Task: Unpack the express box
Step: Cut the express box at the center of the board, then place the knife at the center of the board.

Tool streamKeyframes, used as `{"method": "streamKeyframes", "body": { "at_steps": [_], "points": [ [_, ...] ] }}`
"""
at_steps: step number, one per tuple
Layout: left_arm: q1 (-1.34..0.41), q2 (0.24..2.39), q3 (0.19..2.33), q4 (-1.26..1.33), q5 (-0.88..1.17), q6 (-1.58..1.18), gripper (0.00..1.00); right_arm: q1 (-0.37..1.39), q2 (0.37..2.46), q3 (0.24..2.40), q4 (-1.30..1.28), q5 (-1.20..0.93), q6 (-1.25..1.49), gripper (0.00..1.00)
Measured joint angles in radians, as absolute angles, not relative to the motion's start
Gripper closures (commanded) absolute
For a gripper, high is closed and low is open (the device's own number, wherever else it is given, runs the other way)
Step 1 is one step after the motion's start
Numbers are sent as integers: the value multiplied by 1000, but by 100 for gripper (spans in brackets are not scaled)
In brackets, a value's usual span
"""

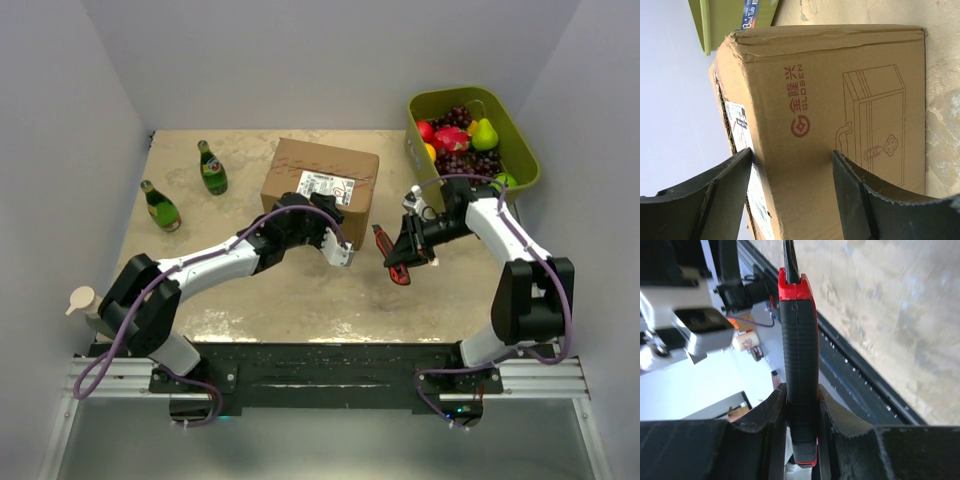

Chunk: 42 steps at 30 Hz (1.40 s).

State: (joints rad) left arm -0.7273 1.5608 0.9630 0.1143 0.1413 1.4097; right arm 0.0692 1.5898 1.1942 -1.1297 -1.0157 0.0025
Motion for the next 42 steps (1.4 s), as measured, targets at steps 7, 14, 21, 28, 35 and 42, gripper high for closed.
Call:
{"method": "streamKeyframes", "body": {
  "at_steps": [7,14,21,28,35,42],
  "points": [
    [-729,1555,991,77,156,1296,20,78,1439,1296,-1149,-941,-51,100],
    [-754,1489,1074,-48,148,900,14,71,1165,1277,-714,-759,70,100],
    [-857,1355,1169,-46,144,637,13,72,1025,1155,-379,-527,293,100],
    [-884,1340,1183,-70,167,607,13,71,1056,1141,-388,-490,277,100],
    [-853,1224,999,-122,153,645,11,76,876,984,-490,-569,-71,100],
    [-718,1144,966,-221,175,514,8,154,881,779,-562,-524,-342,100]
  ]
}}
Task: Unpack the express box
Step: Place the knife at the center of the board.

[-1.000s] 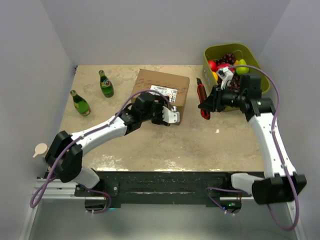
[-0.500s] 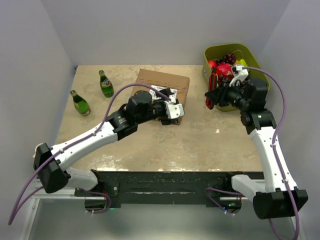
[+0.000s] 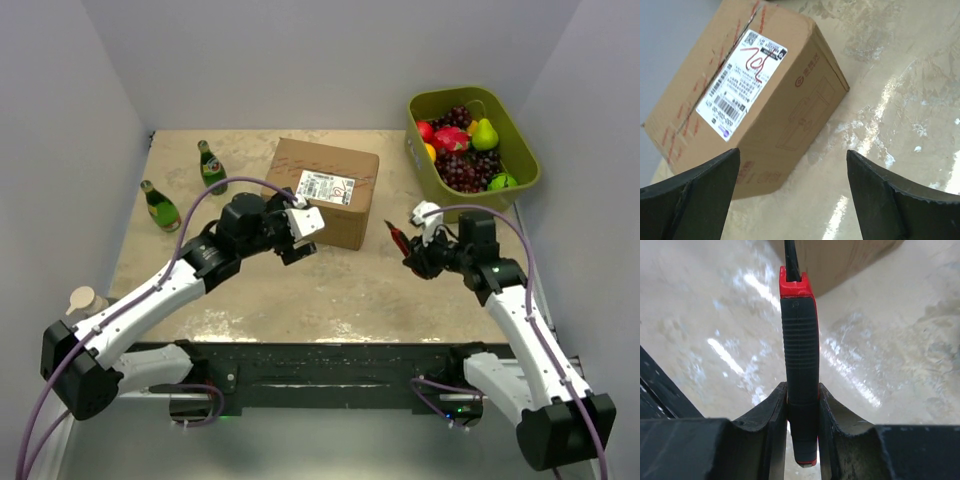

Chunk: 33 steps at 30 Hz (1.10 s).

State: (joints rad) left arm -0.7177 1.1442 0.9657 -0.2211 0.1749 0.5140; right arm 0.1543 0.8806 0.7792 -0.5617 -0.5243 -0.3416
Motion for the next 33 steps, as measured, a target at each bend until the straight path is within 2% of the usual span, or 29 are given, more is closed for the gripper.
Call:
{"method": "streamKeyframes", "body": {
  "at_steps": [5,9,11,13,20,25,26,27,28,31,33],
  "points": [
    [-675,1108,899,-236,212,424,5,281,939,715,-538,-370,-387,100],
    [-665,1097,850,-244,235,394,5,315,1008,712,-490,-224,-350,100],
    [-662,1097,833,-247,249,384,5,319,1036,714,-467,-165,-315,96],
    [-661,1097,820,-249,262,381,5,324,1066,721,-451,-120,-272,100],
    [-661,1102,791,-250,299,396,6,332,1225,802,-426,-9,39,100],
    [-661,1127,793,-253,320,440,10,326,1309,803,-464,39,267,100],
    [-661,1134,793,-257,327,448,11,326,1328,803,-475,48,307,99],
    [-661,1139,793,-262,336,453,12,326,1348,803,-485,57,342,86],
    [-661,1141,793,-265,345,456,12,326,1365,801,-496,61,381,80],
    [-662,1141,788,-247,367,429,13,326,1407,781,-512,61,477,73],
    [-668,1141,775,-223,375,392,13,326,1437,766,-512,53,526,73]
  ]
}}
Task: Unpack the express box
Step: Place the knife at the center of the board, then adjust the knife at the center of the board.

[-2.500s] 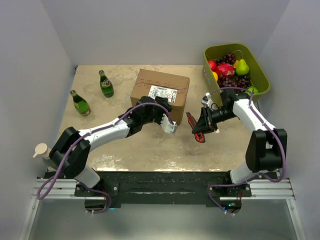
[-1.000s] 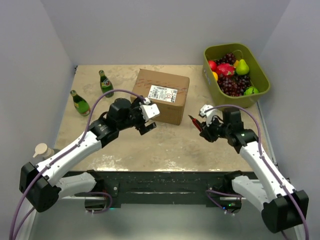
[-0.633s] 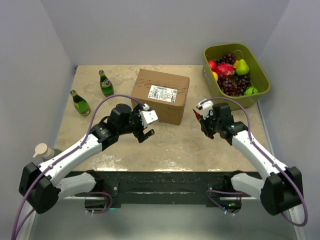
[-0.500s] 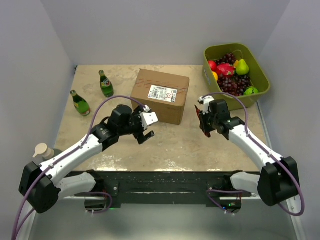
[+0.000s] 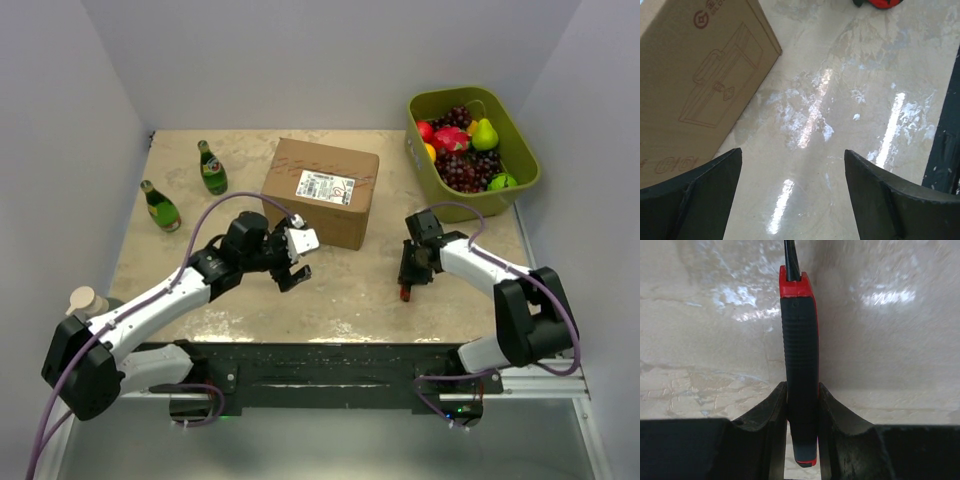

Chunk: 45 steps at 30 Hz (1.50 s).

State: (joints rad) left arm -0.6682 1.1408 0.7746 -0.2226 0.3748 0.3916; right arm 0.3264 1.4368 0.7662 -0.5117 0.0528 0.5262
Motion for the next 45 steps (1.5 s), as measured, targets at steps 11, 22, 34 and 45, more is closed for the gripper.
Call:
{"method": "streamKeyframes", "body": {
  "at_steps": [11,22,34,45],
  "points": [
    [-827,1197,712,-139,392,268,11,329,1438,732,-431,-24,678,30],
    [-941,1362,767,-35,322,59,8,265,1353,743,-416,-181,665,22],
    [-1030,1782,1059,149,265,-245,1,106,1316,894,-559,-286,622,24],
    [-1072,2136,1439,132,106,-420,0,-62,1268,966,-563,-284,582,25]
  ]
}}
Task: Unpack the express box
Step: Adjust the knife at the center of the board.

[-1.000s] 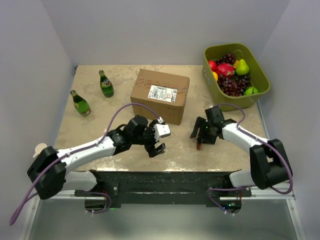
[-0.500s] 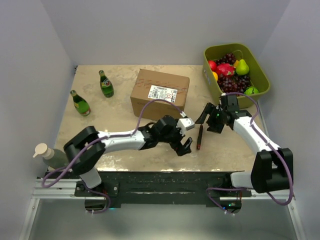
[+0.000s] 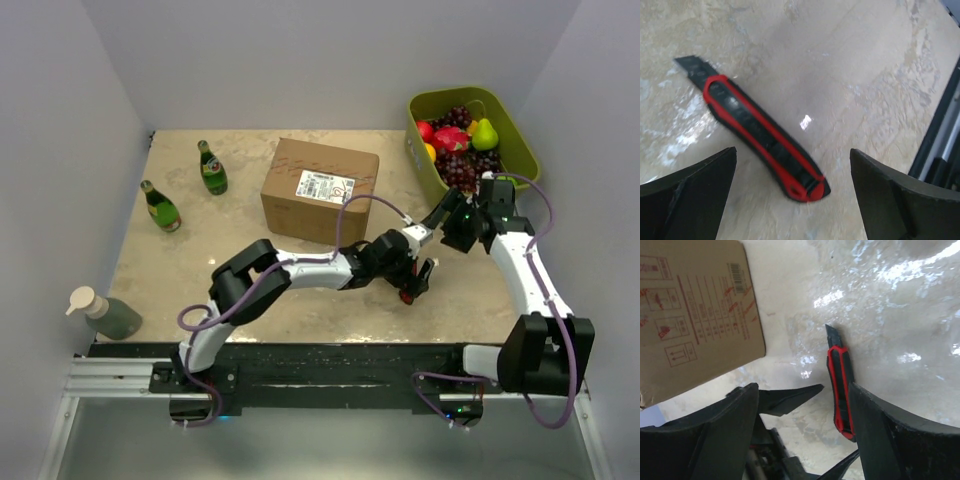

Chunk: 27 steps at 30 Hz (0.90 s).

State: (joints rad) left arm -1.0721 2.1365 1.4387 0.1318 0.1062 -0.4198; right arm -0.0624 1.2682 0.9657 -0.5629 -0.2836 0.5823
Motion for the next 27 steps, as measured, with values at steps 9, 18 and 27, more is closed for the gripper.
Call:
{"method": "streamKeyframes", "body": {
  "at_steps": [9,18,27],
  "points": [
    [-1125,2222,1507,117,-10,-464,14,-86,1209,962,-596,-295,501,25],
    [-1100,2206,1439,167,14,-400,71,-93,1203,948,-603,-313,493,26],
    [-1025,2105,1255,267,317,-133,100,-93,1206,962,-625,-348,379,27]
  ]
}}
